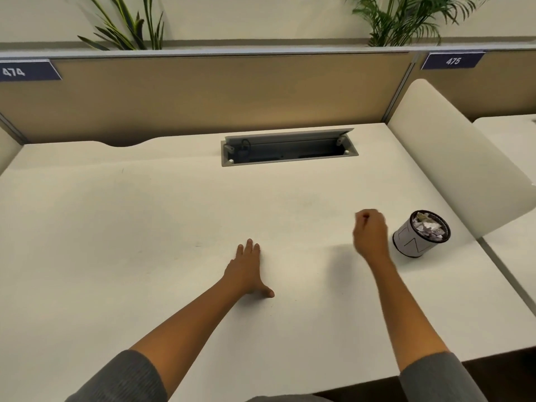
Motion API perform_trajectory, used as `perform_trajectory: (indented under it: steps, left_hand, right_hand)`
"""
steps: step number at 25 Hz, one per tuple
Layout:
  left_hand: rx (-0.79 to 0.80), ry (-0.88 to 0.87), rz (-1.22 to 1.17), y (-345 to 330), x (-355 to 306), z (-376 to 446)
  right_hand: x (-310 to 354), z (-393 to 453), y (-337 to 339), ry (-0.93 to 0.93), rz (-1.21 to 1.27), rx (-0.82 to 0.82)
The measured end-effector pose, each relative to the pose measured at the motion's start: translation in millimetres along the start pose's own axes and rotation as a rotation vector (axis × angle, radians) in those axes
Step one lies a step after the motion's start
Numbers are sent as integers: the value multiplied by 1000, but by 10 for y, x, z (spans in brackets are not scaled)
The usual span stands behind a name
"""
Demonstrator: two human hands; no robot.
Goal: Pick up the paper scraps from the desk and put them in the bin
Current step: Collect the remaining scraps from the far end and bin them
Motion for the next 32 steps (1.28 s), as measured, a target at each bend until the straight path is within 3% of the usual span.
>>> perform_trajectory:
  steps: [3, 7, 15, 19, 23, 28, 32]
  left_hand:
    - [22, 30, 57, 55, -82, 11]
    - [36, 49, 70, 74, -124, 18]
    - [34, 59, 36, 61, -105, -1]
    - [33, 68, 2, 32, -79, -12]
    - [22, 65, 12, 48, -72, -19]
    - [-17, 58, 25, 103, -66, 2]
    - [-187, 111, -50, 227, 35, 10]
  right_hand:
    - [-301, 224, 839, -37, -73, -201]
    - [-683, 359, 1478, -126, -141, -233]
    - [-804, 508, 1707, -233, 67, -163]
    - [-853, 606, 1726, -273, 58, -156]
    - [-646, 599, 1578, -167, 27, -179]
    - [-125, 283, 814, 72, 192, -67]
    - [224, -70, 13, 190, 223, 73]
Point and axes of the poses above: each hand's wrist, its own z-axis towards the middle knuckle, its own y-axis out of the back of the hand, x = y × z, the point moved 8 cm from there along z, towards the middle knuckle, and after that the axes turned 4 degrees about z, right-handed, at the moved point
